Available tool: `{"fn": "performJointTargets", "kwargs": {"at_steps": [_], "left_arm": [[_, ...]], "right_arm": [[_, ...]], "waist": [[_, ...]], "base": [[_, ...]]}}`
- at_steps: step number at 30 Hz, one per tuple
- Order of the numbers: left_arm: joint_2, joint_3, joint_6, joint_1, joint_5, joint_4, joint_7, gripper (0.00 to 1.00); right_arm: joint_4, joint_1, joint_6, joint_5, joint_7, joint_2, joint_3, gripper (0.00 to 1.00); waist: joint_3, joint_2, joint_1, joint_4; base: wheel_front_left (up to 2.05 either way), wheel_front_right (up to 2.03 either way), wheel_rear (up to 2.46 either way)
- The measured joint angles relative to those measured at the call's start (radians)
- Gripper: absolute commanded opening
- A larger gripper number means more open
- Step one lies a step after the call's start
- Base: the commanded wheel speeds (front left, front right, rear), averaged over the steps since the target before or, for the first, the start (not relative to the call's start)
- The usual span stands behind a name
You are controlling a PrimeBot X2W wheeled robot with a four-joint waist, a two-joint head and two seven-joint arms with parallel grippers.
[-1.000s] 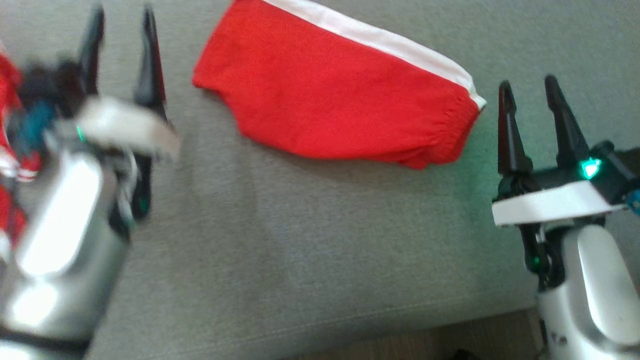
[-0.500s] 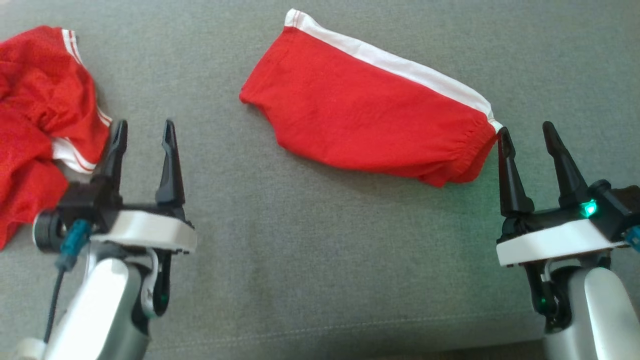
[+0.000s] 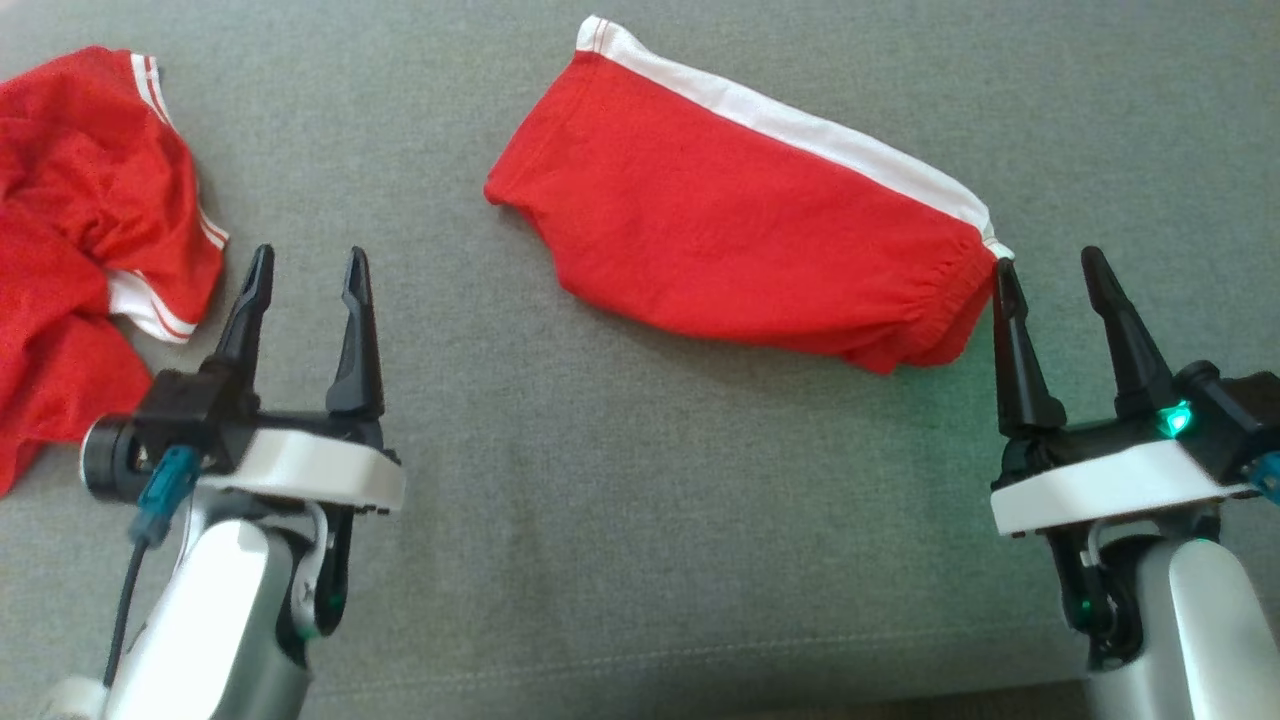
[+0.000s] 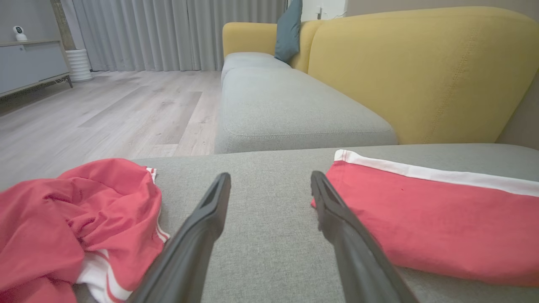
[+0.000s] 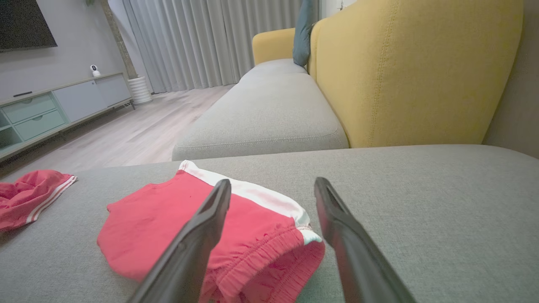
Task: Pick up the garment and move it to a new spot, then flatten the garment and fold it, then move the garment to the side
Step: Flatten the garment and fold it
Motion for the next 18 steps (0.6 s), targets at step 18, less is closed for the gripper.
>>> {"fn": "performJointTargets", "kwargs": {"at_steps": [18], "left_arm": [[-0.098, -0.135, -0.272, -0.544, -0.049, 0.594, 0.289, 1.0]], "right_arm": [[0.013, -0.046, 0.0, 0.022, 0.003, 0.003, 0.037, 1.0]], "waist": [[0.104, 0.0, 0.0003, -0.1]], "base": [[0.0, 0.0, 0.0]]}}
